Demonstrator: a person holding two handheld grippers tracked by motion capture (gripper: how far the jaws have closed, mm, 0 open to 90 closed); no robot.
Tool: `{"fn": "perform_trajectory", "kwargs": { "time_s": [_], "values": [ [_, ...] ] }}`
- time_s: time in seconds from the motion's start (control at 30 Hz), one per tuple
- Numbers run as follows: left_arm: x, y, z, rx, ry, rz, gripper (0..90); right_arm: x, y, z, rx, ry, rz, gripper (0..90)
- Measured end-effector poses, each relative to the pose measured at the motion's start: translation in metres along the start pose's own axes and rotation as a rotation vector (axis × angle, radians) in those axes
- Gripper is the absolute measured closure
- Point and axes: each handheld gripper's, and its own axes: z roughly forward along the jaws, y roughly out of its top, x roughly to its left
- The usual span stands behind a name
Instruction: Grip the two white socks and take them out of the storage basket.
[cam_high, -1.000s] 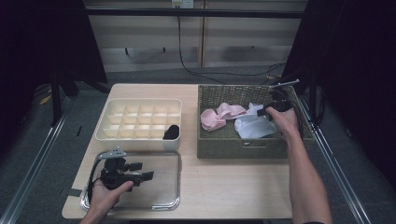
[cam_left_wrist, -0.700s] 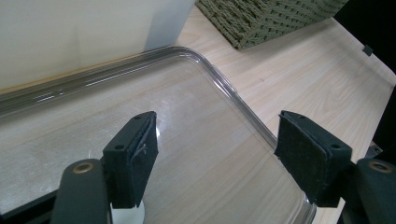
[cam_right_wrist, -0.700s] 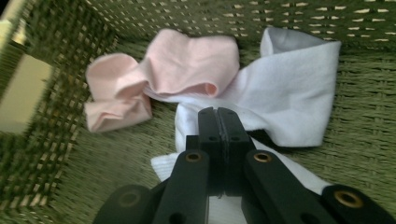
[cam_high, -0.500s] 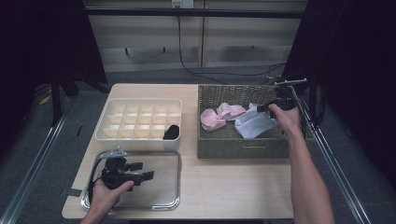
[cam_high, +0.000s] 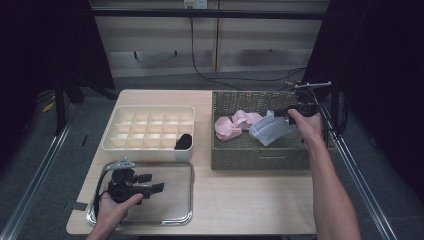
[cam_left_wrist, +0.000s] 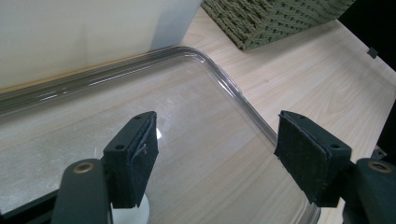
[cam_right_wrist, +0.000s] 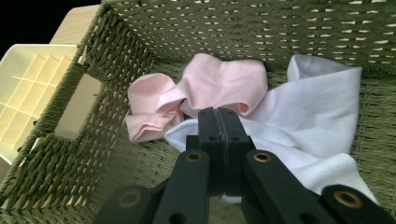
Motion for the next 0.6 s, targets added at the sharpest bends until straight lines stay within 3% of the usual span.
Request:
{"fn": "perform_trajectory", "kwargs": {
  "time_s": [0.6],
  "values": [
    [-0.003, -0.001, 0.001, 0.007, -0.002, 0.004, 28.7, 0.009, 0.003, -0.018, -0.039, 0.014, -0.013, 89.5]
  ]
}}
